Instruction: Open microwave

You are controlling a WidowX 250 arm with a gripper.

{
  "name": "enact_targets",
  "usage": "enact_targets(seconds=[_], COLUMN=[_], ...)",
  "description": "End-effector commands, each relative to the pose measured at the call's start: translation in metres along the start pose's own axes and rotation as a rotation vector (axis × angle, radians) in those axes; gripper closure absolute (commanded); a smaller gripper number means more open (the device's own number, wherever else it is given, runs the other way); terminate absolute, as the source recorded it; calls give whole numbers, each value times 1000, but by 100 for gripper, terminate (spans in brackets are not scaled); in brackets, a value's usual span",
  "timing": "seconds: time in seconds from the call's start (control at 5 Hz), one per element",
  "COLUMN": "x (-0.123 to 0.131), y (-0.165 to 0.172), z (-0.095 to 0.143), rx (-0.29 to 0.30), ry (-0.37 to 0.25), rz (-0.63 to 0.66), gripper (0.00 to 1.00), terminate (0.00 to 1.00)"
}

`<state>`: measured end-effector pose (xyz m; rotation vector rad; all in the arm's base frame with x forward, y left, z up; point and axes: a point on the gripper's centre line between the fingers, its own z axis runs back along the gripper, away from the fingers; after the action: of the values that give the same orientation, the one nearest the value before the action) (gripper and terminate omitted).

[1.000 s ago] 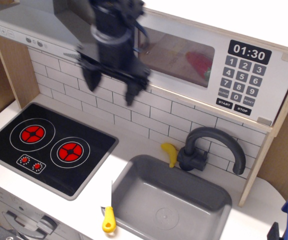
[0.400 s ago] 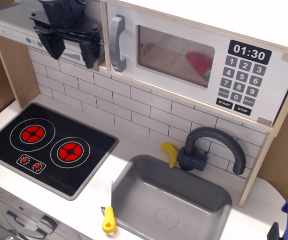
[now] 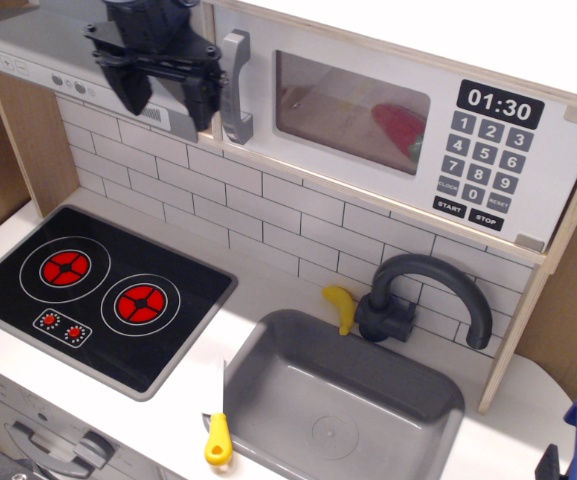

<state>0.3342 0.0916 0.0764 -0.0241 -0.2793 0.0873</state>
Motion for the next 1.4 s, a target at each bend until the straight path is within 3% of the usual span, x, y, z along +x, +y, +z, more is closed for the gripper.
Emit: enact_targets(seconds=[0.0, 0.2, 0.4, 0.8, 1.2], x=[26, 31, 31, 25, -8], y=[-7, -6, -6, -5, -9], z=[13, 12, 11, 16, 29], rx=[19, 22, 15, -11, -58], ry=[-112, -152, -165, -196, -164], rz=[0, -15, -36, -57, -140], gripper=[0, 0, 100, 100, 100], terminate=[0, 0, 0, 0, 0])
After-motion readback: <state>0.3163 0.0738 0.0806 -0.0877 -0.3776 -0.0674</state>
